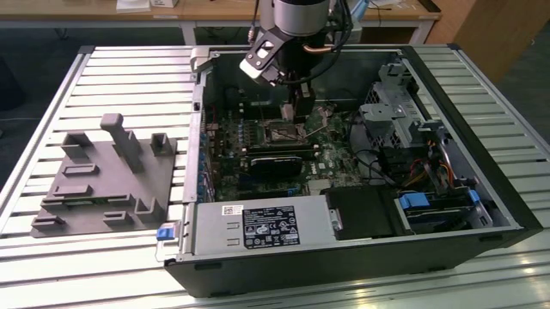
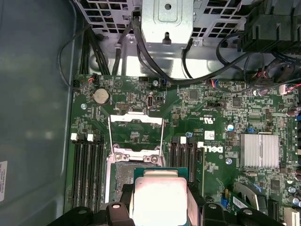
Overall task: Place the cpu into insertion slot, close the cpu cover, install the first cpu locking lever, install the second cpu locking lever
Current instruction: 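Place the cpu into insertion slot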
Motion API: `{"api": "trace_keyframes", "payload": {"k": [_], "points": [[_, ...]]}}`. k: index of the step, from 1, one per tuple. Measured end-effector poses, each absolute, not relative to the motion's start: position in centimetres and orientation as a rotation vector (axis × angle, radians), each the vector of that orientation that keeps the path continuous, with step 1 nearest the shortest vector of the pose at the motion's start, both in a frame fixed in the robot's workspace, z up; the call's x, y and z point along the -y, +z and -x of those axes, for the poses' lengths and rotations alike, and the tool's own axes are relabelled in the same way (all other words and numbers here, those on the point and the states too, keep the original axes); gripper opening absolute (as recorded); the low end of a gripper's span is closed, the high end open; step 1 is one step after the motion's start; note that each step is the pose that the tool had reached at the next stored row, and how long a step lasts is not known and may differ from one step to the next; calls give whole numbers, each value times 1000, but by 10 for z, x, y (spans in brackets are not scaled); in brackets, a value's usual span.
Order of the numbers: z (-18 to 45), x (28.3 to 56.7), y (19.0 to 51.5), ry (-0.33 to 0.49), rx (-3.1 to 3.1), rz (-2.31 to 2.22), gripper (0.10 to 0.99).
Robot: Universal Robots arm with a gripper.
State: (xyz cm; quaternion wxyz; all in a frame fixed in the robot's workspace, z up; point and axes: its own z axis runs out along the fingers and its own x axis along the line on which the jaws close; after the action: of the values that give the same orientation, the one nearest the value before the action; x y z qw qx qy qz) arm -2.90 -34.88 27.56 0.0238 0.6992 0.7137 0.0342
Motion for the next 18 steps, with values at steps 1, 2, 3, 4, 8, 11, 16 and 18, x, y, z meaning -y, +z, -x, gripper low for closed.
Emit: {"api": "trace_keyframes", "payload": {"k": [1, 2, 3, 4, 8, 11, 16, 18], "points": [[29, 349, 275, 106, -2209, -2164, 533], [29, 348, 275, 106, -2209, -2164, 533], [29, 348, 274, 106, -2209, -2164, 533], [29, 348, 274, 106, -2209, -2164, 533], [29, 347, 274, 106, -2209, -2164, 533], [29, 347, 273, 106, -2209, -2164, 533], [29, 347, 272, 105, -2209, -2164, 533], [29, 347, 272, 106, -2209, -2164, 533]]}}
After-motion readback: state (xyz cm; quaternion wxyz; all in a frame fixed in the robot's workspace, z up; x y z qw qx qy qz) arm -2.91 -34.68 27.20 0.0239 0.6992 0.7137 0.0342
